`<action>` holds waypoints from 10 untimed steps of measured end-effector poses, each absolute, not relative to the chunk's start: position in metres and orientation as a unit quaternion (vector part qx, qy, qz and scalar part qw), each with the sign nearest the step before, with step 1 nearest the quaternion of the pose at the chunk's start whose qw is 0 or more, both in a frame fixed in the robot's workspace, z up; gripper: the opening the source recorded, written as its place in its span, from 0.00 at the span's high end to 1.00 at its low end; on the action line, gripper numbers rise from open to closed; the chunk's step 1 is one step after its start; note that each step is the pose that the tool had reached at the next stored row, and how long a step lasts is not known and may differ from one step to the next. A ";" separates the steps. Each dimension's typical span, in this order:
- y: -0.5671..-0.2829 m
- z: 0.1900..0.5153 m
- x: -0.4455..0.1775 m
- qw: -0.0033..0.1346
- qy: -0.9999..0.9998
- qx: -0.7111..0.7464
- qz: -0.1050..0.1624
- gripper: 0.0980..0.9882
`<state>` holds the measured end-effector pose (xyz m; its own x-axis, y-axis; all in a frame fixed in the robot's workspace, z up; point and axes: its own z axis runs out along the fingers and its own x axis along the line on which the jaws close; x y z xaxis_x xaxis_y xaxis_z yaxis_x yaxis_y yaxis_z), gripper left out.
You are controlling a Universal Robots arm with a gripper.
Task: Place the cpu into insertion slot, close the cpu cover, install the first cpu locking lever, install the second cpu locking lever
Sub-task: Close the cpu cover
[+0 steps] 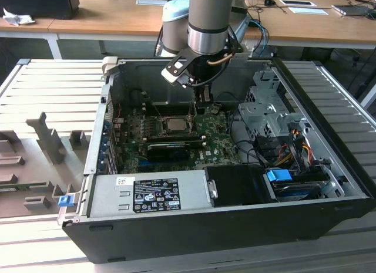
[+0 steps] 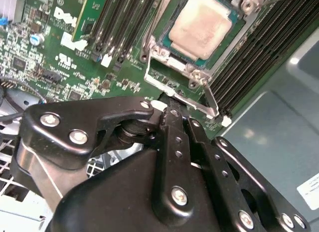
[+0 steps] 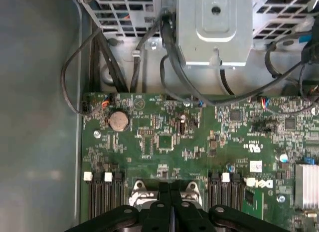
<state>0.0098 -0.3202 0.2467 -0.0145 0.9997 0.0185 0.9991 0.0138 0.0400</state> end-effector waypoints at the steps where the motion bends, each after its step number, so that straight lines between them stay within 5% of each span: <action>1: -0.320 0.247 0.003 0.007 0.712 0.702 0.021 0.99; 10: -0.320 0.236 -0.018 0.007 0.716 0.698 0.021 0.99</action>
